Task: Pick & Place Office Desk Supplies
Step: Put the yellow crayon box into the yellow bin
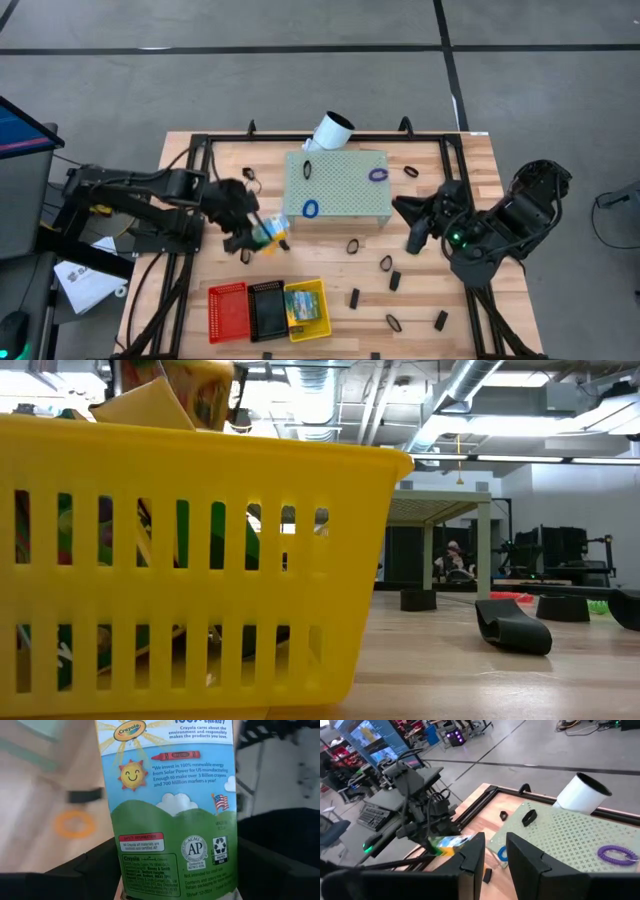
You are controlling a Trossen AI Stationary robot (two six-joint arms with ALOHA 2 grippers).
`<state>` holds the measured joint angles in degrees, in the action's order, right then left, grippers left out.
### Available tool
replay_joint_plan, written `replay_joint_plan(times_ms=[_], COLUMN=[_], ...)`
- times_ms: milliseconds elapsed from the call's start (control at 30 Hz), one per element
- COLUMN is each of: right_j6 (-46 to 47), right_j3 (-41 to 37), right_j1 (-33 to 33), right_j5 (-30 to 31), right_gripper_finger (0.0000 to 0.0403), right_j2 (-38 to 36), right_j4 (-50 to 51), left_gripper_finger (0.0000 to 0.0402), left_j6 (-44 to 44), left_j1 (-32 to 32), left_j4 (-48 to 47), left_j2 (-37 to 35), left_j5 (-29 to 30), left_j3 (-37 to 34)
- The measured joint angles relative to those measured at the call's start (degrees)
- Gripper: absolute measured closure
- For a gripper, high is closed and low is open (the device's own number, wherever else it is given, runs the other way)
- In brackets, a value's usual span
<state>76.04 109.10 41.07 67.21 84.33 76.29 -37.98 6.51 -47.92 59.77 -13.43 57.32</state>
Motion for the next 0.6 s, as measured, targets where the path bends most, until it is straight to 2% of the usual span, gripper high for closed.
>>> replay_joint_plan(times_ms=[267, 600], right_j6=[-1.6, -1.5], right_j3=[0.0, 0.0], right_j1=[2.2, 5.4], right_j5=[-1.4, -4.7], right_gripper_finger=[0.0326, 0.0326], right_j2=[0.0, 0.0], right_j4=[0.2, 2.0], left_gripper_finger=[0.0095, 0.0096], left_j6=[-6.4, -11.8], left_j1=[10.4, 16.0], left_j4=[11.8, 28.0], left_j2=[2.8, 12.6], left_j5=[0.0, -0.7], left_j3=[0.1, 0.0])
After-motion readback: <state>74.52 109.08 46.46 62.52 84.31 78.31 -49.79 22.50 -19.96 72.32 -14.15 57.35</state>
